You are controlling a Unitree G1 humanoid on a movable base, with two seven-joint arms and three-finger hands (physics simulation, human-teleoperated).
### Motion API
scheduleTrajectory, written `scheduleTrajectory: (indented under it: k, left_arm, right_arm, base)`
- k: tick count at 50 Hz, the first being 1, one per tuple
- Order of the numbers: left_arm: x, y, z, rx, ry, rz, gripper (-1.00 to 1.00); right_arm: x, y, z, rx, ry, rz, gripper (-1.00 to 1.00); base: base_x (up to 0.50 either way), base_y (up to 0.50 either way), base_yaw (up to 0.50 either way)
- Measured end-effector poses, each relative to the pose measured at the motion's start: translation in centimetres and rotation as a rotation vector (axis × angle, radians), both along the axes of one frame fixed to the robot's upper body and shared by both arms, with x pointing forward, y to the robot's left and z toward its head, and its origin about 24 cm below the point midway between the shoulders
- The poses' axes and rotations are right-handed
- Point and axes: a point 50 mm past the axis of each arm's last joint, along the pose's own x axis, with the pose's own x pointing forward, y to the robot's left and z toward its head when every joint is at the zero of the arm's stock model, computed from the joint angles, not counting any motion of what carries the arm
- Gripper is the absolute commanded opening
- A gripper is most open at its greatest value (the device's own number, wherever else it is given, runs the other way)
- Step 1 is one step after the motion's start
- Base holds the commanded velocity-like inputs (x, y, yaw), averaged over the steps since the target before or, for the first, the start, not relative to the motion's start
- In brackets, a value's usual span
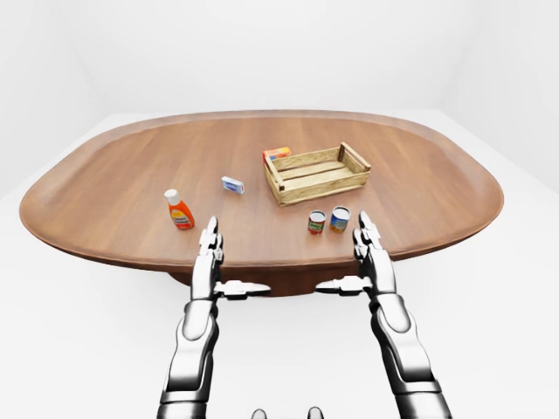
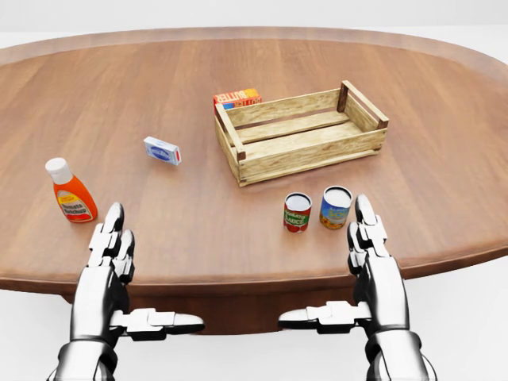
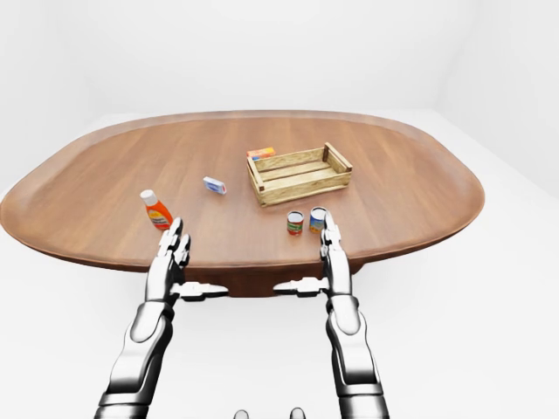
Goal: Pick up the tomato sauce, and put it in the wooden tray.
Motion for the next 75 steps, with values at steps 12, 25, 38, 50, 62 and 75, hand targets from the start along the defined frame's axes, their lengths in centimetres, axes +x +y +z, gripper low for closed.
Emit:
scheduleTrajectory:
  k: [12, 25, 38, 50, 62, 75]
  left_arm:
    - [0.5, 0.8, -0.6, -0.014, 0.03, 0.022, 1.0]
    - [0.5, 0.9, -0.8, -0.01, 0.034, 0.029, 1.0]
    - [0.6, 1.0, -1.0, 0.0, 0.038, 0.035, 1.0]
    - [0.7, 1.1, -1.2, 0.008, 0.04, 0.041, 1.0]
    - [0.9, 1.1, -1.2, 0.013, 0.038, 0.04, 1.0]
    - [0.9, 1.1, -1.3, 0.016, 0.043, 0.042, 1.0]
  right_arm:
    - [0.5, 0.2, 0.1, 0.004, 0.011, 0.032, 1.0]
    - [0.6, 0.4, 0.1, 0.007, 0.011, 0.046, 1.0]
    - [0.7, 0.4, -0.2, 0.007, 0.02, 0.05, 1.0]
    - [0.7, 0.5, -0.6, 0.005, 0.032, 0.059, 1.0]
    - [0.8, 0.6, -0.6, 0.0, 0.036, 0.07, 1.0]
    - [0.7, 0.7, -0.9, -0.004, 0.049, 0.076, 1.0]
  base:
    - [0.42, 0.0, 0.0]
    - [0.5, 0.0, 0.0]
    - [0.5, 0.0, 0.0]
    - [0.5, 0.0, 0.0]
    - [0.5, 0.0, 0.0]
    - [0.5, 0.0, 0.0]
